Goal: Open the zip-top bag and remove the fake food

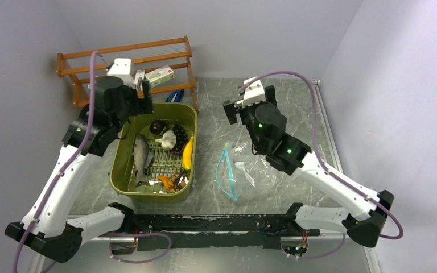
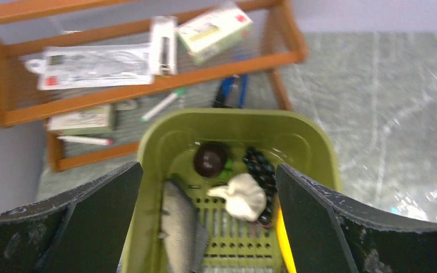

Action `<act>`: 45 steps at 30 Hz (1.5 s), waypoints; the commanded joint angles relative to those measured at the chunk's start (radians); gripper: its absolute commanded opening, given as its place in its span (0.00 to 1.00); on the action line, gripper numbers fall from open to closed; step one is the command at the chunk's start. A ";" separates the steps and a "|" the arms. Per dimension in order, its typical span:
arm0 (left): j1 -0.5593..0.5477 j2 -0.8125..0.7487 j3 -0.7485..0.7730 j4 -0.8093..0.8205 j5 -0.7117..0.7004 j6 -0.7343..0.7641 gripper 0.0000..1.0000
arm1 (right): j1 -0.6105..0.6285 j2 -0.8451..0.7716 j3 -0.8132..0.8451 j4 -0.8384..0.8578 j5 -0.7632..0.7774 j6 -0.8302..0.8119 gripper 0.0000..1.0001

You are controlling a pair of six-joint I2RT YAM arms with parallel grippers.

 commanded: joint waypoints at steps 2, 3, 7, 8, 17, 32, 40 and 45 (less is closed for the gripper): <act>0.171 -0.025 0.059 0.013 0.067 0.030 1.00 | -0.209 0.034 0.044 -0.056 -0.078 0.064 1.00; 0.189 -0.024 0.055 0.014 0.089 0.032 1.00 | -0.287 0.032 0.048 -0.081 -0.145 0.119 1.00; 0.289 -0.019 0.045 0.015 0.138 0.025 1.00 | -0.553 0.042 0.066 -0.164 -0.336 0.276 1.00; 0.329 -0.018 0.043 0.024 0.176 0.021 1.00 | -0.630 0.059 0.094 -0.210 -0.365 0.315 1.00; 0.605 0.015 0.101 -0.007 0.258 -0.101 1.00 | -0.792 0.186 0.571 -0.604 -0.466 0.457 1.00; 0.592 -0.104 0.147 -0.072 0.325 -0.116 1.00 | -0.791 -0.017 0.499 -0.541 -0.501 0.429 1.00; 0.591 -0.107 0.151 -0.057 0.367 -0.145 1.00 | -0.791 -0.013 0.468 -0.590 -0.445 0.424 1.00; 0.592 -0.098 0.167 -0.065 0.362 -0.138 1.00 | -0.791 -0.022 0.440 -0.582 -0.450 0.412 1.00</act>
